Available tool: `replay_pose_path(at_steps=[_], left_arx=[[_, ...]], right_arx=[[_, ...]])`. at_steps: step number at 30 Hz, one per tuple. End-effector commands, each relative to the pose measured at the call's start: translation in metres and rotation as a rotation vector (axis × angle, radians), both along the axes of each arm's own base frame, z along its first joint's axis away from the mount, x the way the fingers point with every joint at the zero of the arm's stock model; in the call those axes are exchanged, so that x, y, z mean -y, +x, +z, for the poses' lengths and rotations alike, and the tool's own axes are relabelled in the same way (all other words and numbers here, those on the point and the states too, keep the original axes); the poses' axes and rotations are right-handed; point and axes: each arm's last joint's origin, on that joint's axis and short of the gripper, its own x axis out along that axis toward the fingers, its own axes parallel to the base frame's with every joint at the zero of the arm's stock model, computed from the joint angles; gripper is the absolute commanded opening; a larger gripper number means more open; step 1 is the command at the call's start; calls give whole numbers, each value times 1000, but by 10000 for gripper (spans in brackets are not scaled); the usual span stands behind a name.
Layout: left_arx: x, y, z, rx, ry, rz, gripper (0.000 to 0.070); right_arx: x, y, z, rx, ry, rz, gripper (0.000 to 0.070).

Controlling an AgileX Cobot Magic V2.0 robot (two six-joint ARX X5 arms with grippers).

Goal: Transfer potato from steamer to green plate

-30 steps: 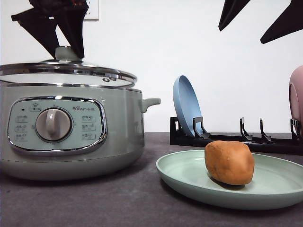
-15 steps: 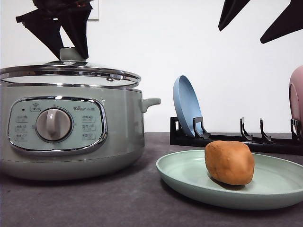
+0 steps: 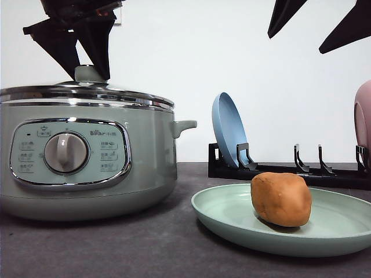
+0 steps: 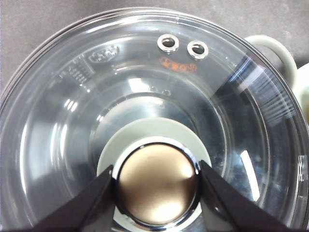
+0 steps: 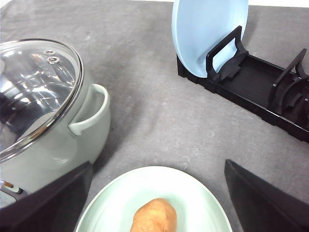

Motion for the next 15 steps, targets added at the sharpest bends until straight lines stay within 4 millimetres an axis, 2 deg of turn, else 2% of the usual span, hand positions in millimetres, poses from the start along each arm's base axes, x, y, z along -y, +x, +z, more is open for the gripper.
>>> replay_pose_path(at_steps=[1,15], left_arx=[[4,6,1,19,-8,-8,9],[5,10,-2,32,39,-7,9]], right_arx=[[-2,0,4,17,-1,8,552],[-2,0,4,17,-2,9,552]])
